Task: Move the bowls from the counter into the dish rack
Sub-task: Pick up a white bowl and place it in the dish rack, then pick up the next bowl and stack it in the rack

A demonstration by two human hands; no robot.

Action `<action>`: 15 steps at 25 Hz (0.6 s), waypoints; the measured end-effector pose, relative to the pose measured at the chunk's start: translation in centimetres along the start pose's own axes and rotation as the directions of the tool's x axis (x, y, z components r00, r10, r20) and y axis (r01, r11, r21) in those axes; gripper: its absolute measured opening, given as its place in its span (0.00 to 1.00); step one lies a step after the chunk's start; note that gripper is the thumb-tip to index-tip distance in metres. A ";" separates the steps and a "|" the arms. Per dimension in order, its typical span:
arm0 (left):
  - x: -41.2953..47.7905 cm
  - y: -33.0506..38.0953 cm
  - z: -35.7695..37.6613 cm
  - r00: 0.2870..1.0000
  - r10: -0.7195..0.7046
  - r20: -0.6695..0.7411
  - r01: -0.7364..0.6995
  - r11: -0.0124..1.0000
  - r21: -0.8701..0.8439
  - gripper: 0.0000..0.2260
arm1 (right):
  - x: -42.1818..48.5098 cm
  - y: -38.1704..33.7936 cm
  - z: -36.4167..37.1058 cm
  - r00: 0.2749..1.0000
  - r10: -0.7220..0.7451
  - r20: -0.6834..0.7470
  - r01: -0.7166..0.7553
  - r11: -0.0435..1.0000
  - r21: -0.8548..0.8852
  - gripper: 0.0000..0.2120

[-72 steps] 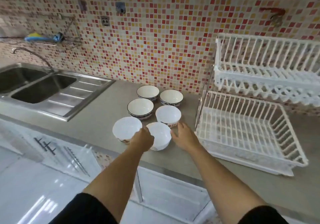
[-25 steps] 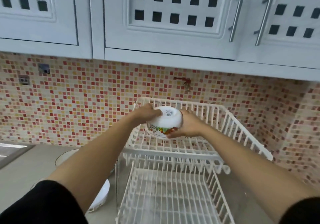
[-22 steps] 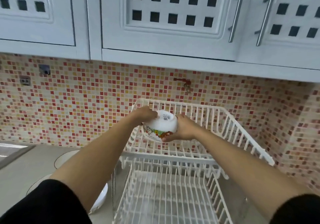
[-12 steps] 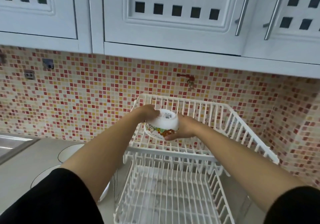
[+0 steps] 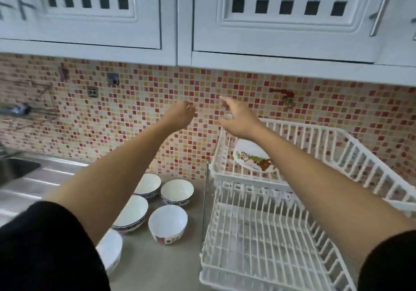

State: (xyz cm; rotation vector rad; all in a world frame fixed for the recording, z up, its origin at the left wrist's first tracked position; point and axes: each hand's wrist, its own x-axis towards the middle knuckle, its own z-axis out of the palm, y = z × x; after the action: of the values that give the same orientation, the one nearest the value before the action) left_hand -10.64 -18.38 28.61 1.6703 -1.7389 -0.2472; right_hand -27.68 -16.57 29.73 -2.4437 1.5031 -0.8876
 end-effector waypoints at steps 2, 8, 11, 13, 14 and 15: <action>-1.6 -5.1 -2.2 0.998 -0.064 -0.010 0.065 0.993 0.103 0.21 | 1.0 -4.4 4.7 0.994 -0.099 0.038 0.101 0.993 -0.057 0.29; -9.4 -22.8 -3.0 0.953 -0.285 0.103 0.211 0.868 0.449 0.20 | -1.7 -10.7 22.0 0.977 -0.101 0.187 0.096 0.995 0.032 0.14; -14.6 -30.7 -0.8 0.882 -0.428 0.198 0.259 0.791 0.555 0.19 | -5.7 -10.4 30.7 0.941 0.097 0.324 -0.128 0.989 0.075 0.12; -17.6 -34.5 0.8 0.831 -0.508 0.229 0.308 0.761 0.571 0.18 | -8.0 -9.9 35.8 0.882 0.204 0.424 -0.238 0.971 0.027 0.17; -18.9 -36.1 1.7 0.809 -0.537 0.237 0.335 0.754 0.565 0.18 | -9.0 -9.7 38.1 0.851 0.247 0.463 -0.276 0.961 -0.005 0.19; -20.1 -37.2 2.7 0.796 -0.555 0.240 0.360 0.754 0.549 0.18 | -9.9 -9.4 39.9 0.826 0.284 0.488 -0.312 0.950 -0.025 0.22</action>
State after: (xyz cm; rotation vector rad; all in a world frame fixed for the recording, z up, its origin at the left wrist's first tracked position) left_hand 15.89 -6.10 -2.03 2.5849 -1.7116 -0.4321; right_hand -1.78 -10.81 -3.09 -2.0837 1.5656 -0.2200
